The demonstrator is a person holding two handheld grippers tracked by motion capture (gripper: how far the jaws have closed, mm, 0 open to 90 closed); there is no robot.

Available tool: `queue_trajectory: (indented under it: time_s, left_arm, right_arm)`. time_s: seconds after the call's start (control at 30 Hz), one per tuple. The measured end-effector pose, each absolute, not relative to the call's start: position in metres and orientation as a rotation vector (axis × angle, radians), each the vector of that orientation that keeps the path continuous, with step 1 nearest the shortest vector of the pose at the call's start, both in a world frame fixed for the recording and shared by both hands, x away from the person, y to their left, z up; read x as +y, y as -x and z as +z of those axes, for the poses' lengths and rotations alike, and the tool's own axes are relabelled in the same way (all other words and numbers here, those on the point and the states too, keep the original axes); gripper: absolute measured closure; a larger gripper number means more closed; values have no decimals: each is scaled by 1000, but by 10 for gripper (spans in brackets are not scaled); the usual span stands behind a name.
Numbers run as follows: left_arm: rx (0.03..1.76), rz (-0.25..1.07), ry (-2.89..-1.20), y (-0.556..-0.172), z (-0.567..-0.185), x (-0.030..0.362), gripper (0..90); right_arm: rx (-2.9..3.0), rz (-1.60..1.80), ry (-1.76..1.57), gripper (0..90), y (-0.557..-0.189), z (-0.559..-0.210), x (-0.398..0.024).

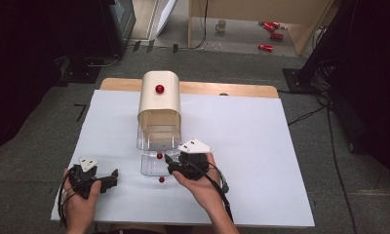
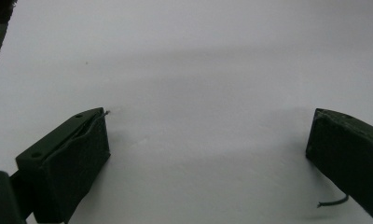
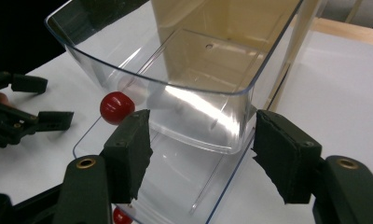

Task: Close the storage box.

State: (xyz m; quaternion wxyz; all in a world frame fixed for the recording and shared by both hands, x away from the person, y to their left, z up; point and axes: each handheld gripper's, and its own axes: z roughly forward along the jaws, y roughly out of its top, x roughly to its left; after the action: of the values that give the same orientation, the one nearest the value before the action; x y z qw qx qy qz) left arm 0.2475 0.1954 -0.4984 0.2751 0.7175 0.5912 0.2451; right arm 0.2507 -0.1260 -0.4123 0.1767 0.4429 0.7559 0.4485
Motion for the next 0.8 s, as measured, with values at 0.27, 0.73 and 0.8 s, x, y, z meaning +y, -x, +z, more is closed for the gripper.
queue_trajectory:
  time_s: [0.27, 0.73, 0.8]
  left_arm:
    - [1589, 660, -1926, -247, -499, 195, 0]
    - [1589, 661, -1926, -247, -499, 195, 0]
    - [1588, 661, -1928, -247, -499, 195, 0]
  right_arm:
    - [2098, 1273, -1314, 355, -272, -410, -130]
    - [2081, 1243, -1371, 290, -310, -410, -129]
    - [2085, 1241, -1373, 287, -314, -411, -129]
